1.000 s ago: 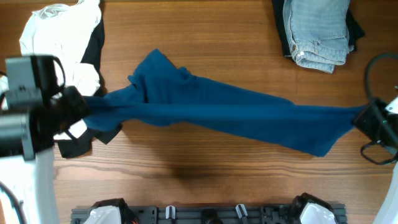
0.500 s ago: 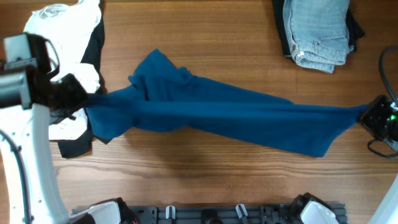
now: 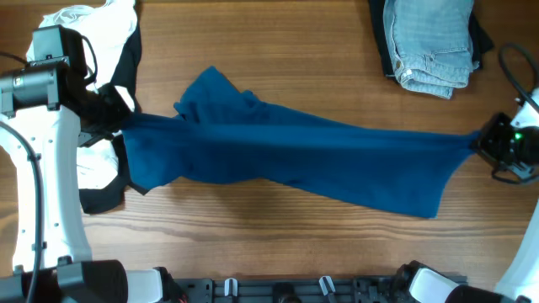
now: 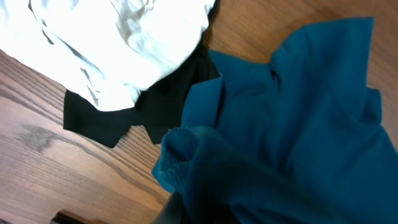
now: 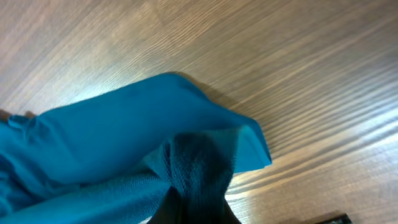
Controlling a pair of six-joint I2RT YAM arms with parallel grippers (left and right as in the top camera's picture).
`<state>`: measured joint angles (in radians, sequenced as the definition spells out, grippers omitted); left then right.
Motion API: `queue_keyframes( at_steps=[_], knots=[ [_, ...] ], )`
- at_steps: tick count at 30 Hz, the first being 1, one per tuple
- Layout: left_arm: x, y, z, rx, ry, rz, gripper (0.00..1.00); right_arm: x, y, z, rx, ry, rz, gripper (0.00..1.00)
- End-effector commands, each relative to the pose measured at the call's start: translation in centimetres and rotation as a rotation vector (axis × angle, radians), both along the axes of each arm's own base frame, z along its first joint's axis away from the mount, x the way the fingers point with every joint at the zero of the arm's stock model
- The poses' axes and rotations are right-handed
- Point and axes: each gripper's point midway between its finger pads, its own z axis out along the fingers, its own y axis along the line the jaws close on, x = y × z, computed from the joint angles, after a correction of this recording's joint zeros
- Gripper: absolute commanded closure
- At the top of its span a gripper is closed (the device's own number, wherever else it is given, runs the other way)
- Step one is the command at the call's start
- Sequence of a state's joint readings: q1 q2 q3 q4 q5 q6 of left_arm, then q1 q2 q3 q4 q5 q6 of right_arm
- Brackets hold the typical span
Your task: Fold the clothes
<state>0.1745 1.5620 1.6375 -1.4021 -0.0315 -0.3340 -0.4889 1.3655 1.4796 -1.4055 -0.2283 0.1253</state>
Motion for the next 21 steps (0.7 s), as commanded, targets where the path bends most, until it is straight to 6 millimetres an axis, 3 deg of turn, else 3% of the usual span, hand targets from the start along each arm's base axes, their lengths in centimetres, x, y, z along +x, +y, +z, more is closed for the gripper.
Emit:
queue_keyframes(
  at_steps=[1, 10, 17, 21],
  knots=[
    [-0.1, 0.9, -0.1, 0.047, 0.020, -0.001, 0.96, 0.3, 0.5, 0.2, -0.035, -0.012, 0.040, 0.96],
    [-1.1, 0.3, 2.7, 0.044, -0.062, -0.033, 0.96, -1.4, 1.6, 2.3, -0.054, -0.070, 0.037, 0.96],
    [-5.3, -1.1, 7.3, 0.056, -0.129, -0.056, 0.96, -5.6, 3.6, 4.7, -0.078, -0.110, 0.048, 0.96],
    [-8.9, -2.8, 9.1, 0.039, -0.162, -0.098, 0.96, -8.1, 6.3, 5.7, -0.026, -0.165, 0.084, 0.96]
  ],
)
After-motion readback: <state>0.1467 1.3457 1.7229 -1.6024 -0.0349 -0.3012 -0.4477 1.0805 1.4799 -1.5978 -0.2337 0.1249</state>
